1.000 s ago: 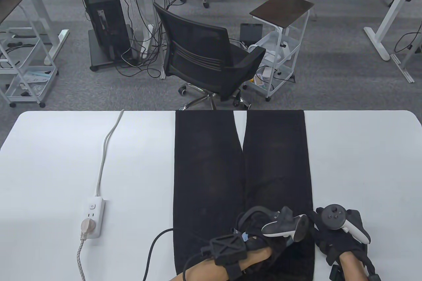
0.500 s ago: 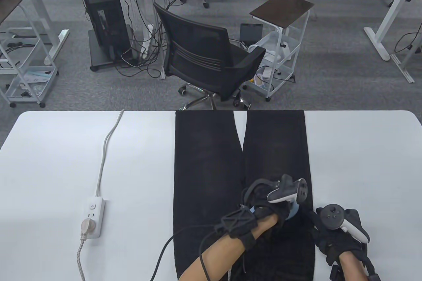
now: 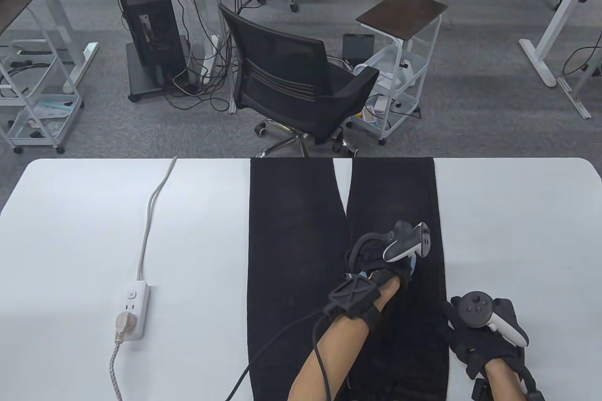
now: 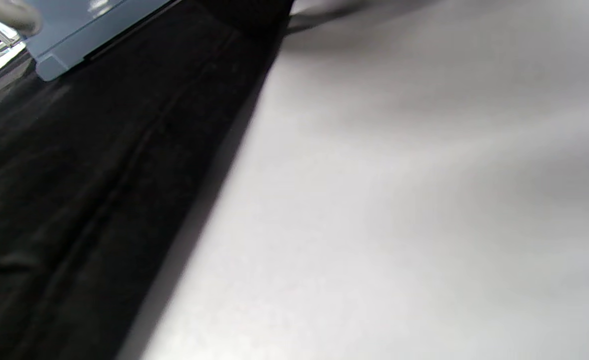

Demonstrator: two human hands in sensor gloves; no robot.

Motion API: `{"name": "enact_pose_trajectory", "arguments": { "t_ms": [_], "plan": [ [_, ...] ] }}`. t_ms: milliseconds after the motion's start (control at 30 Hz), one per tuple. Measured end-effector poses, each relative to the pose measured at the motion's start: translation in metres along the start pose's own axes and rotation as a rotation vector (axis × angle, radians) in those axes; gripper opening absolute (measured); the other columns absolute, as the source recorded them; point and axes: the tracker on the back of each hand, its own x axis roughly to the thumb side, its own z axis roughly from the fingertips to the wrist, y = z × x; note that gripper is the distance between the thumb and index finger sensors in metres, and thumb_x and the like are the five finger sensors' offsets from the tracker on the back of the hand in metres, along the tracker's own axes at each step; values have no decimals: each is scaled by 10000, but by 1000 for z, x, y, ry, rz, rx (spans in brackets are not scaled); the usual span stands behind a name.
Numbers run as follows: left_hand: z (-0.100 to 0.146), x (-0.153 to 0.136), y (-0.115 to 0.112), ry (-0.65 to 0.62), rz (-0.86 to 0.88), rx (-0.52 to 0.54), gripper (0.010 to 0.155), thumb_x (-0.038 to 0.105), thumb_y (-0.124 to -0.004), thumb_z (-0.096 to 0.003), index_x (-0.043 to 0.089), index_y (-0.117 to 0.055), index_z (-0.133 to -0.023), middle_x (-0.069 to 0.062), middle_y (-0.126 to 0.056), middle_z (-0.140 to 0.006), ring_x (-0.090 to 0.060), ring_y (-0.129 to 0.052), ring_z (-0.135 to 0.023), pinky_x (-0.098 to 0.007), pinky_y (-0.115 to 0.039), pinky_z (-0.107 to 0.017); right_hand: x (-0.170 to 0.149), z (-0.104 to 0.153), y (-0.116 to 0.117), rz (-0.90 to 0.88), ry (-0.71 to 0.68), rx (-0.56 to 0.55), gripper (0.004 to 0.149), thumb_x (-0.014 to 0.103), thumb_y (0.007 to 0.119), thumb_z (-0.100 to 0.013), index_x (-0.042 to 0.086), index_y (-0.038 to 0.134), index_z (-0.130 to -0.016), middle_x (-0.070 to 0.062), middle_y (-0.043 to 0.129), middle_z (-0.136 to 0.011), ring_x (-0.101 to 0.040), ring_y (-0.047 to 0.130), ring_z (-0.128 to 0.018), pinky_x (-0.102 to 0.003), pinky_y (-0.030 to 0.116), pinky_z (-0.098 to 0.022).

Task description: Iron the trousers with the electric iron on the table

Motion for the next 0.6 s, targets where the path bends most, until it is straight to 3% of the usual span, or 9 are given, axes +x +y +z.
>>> {"name": "enact_pose_trajectory", "arguments": {
  "t_ms": [200, 400, 467, 600],
  "plan": [
    [24, 8, -8, -64, 0, -50, 400, 442, -781, -613, 108, -739, -829, 33, -949, -454, -154, -1022, -369, -533, -873, -487, 0, 0, -1, -1, 1, 5, 608, 276, 577, -678, 168, 200, -1141, -161, 31, -1175, -500, 25, -1020, -802, 212, -618],
    [67, 33, -23, -190, -45, -104, 402, 442, -781, -614, 105, -739, -828, 36, -948, -450, -149, -1022, -361, -527, -876, -481, -2, 0, -1, -15, -1, 8, 603, 270, 581, -676, 183, 206, -1139, -154, 31, -1176, -493, 20, -1020, -799, 206, -617],
    [81, 39, -27, -190, -116, -69, 403, 446, -777, -614, 107, -738, -828, 42, -950, -450, -142, -1026, -362, -523, -881, -480, -3, 1, -1, -22, -2, 6, 601, 264, 582, -674, 189, 208, -1139, -150, 33, -1176, -489, 20, -1020, -796, 203, -618],
    [102, 40, -39, -225, -83, -33, 407, 445, -779, -614, 102, -738, -828, 37, -953, -456, -149, -1029, -368, -528, -879, -481, -4, 1, -2, -22, -2, 1, 600, 257, 581, -671, 194, 212, -1139, -142, 38, -1178, -482, 24, -1023, -793, 203, -620]
  ]
}}
